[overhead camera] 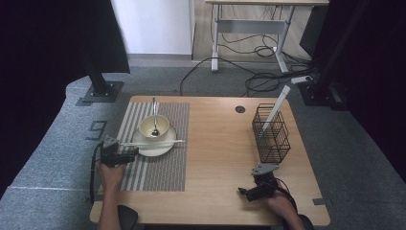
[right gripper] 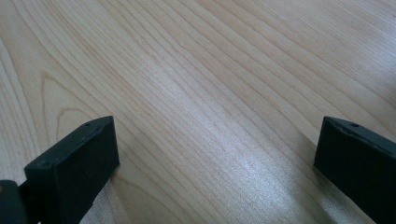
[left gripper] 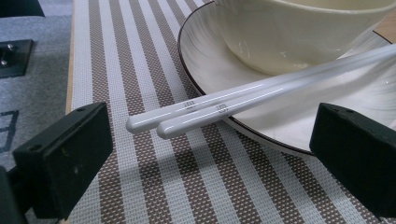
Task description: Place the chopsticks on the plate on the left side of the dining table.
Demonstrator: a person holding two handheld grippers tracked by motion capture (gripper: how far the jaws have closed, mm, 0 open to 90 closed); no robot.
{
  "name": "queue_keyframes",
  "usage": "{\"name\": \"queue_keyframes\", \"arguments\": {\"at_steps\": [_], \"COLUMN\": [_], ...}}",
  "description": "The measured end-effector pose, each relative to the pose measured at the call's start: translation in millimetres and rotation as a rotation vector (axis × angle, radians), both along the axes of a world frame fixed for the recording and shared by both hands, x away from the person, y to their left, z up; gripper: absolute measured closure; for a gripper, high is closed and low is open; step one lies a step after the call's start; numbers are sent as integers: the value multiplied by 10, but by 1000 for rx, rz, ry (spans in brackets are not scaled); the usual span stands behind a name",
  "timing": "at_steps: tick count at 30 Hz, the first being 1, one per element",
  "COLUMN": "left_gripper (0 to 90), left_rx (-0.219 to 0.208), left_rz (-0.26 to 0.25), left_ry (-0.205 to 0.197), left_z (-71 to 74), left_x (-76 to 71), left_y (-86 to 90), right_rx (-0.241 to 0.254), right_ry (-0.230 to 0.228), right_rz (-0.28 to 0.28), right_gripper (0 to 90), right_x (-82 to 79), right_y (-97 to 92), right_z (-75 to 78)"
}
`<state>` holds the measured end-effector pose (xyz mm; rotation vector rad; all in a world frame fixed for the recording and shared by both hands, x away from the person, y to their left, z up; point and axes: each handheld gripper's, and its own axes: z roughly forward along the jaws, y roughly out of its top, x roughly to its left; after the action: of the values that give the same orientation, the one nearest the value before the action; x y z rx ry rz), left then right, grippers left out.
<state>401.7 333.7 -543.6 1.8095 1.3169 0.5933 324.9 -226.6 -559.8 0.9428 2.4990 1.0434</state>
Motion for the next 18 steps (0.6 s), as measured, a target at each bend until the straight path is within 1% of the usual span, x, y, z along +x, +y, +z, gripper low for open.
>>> {"name": "queue_keyframes", "arguments": {"at_steps": [4,9,18], "left_gripper": [0,0,0], "left_rx": [1,-13,-16], "left_rz": [-11,-22,-36], "left_ry": [9,11,17], "left_z": [-14,-16,-14], "left_x": [15,14,11], "left_y": [-12,-27,-63], "right_rx": [0,0,0], "right_ry": [0,0,0], "right_rz": [0,0,0], "right_gripper": [0,0,0], "right_x": [0,0,0], "right_y": [0,0,0], "right_z": [0,0,0]}}
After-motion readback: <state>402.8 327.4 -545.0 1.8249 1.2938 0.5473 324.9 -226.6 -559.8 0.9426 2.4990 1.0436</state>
